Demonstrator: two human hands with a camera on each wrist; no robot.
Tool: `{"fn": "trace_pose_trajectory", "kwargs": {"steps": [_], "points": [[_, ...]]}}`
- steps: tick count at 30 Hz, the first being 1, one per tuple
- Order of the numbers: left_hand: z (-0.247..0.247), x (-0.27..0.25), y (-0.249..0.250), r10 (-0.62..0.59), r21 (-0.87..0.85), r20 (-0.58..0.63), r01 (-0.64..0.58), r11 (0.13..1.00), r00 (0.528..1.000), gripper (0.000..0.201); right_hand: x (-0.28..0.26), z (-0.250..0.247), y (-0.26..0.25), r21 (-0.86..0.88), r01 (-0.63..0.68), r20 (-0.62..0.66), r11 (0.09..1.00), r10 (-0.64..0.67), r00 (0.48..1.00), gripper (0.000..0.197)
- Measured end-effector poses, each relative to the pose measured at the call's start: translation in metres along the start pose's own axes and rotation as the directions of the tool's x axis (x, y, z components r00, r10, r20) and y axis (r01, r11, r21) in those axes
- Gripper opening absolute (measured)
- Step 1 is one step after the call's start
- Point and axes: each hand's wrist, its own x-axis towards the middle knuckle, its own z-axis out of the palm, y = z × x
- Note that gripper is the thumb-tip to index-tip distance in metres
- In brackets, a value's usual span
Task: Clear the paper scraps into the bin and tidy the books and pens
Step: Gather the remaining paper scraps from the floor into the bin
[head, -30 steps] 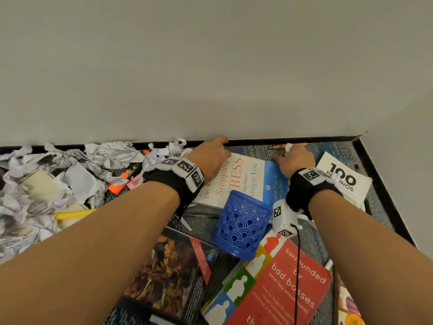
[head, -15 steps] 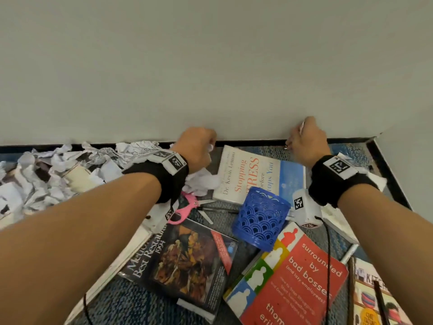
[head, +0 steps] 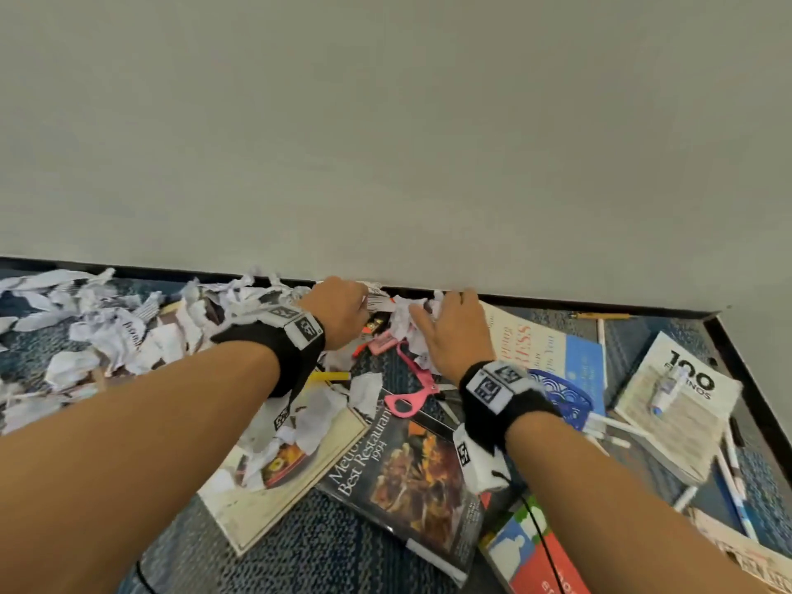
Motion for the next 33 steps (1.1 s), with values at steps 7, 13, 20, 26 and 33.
{"fn": "trace_pose_trajectory", "kwargs": {"steps": [7, 13, 20, 26, 33], "points": [[0.025, 0.002, -0.015, 0.046, 0.127, -0.162, -0.026, 0.992, 0.986, 0.035, 0.003, 0.042, 0.006, -0.028, 0.04, -0.033, 0.999, -0.041, 0.999, 0.068], [0.061, 0.008, -0.012, 0.2, 0.137, -0.131, -0.182, 0.974, 0.971, 0.062, 0.002, 0.054, 0.006, -0.061, 0.109, -0.085, 0.992, -0.114, 0.99, 0.043], [0.066, 0.011, -0.011, 0.119, 0.175, -0.181, -0.088, 0.981, 0.976, 0.04, 0.008, 0.059, 0.019, -0.131, 0.112, -0.003, 0.985, -0.113, 0.994, 0.06], [0.064, 0.01, -0.009, -0.04, 0.182, -0.033, 0.045, 0.982, 0.999, 0.039, 0.0, 0.051, 0.016, -0.167, 0.116, -0.124, 0.979, -0.137, 0.983, 0.03], [0.025, 0.014, -0.011, -0.082, 0.036, -0.242, 0.094, 0.995, 0.967, 0.033, -0.005, 0.039, 0.014, -0.221, 0.111, 0.104, 0.969, -0.09, 0.991, 0.049]]}}
